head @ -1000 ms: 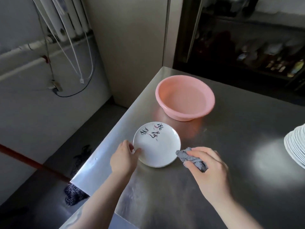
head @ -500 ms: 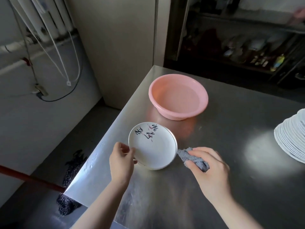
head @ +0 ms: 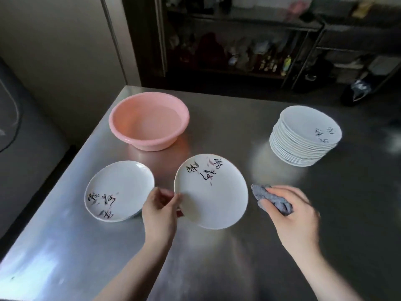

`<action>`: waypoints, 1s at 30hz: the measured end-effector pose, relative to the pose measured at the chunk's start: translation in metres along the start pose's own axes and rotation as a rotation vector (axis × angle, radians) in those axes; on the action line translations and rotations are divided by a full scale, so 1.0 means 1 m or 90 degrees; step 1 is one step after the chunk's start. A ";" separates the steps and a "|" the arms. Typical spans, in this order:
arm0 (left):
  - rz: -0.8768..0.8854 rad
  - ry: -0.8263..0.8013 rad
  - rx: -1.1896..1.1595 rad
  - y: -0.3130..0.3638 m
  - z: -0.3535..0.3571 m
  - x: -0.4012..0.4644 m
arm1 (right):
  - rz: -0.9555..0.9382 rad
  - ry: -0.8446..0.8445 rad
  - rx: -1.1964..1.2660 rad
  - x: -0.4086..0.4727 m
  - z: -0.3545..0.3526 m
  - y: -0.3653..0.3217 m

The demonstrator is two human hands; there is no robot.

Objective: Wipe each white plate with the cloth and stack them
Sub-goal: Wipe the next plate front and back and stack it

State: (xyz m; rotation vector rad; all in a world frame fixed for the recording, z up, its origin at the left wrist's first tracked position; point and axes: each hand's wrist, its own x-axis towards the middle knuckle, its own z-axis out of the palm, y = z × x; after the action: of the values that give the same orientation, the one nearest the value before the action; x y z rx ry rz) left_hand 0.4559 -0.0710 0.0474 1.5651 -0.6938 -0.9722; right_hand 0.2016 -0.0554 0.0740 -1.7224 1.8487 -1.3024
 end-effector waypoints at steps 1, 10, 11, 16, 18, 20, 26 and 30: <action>-0.021 -0.011 -0.009 -0.008 0.020 -0.013 | 0.008 0.006 0.000 0.001 -0.014 0.014; -0.170 -0.020 -0.004 -0.088 0.153 -0.119 | 0.045 -0.025 -0.021 0.005 -0.126 0.124; -0.180 -0.015 0.002 -0.092 0.161 -0.127 | 0.051 -0.032 -0.023 0.006 -0.133 0.131; -0.188 0.023 0.035 -0.106 0.178 -0.151 | 0.057 -0.066 -0.018 0.005 -0.145 0.151; -0.195 0.026 0.072 -0.109 0.179 -0.154 | 0.066 -0.078 -0.014 0.003 -0.144 0.155; -0.204 0.011 0.111 -0.106 0.177 -0.153 | 0.079 -0.081 -0.015 0.001 -0.142 0.157; -0.079 -0.158 0.361 -0.080 0.157 -0.134 | 0.105 -0.119 0.000 -0.003 -0.128 0.162; 0.143 -0.138 0.468 -0.061 0.160 -0.104 | 0.099 -0.176 -0.051 0.007 -0.102 0.163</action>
State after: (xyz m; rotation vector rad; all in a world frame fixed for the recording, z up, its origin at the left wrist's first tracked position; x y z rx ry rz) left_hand 0.2619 -0.0484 0.0032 1.9565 -1.4654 -0.7570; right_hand 0.0221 -0.0414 0.0080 -1.6623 1.8512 -0.8931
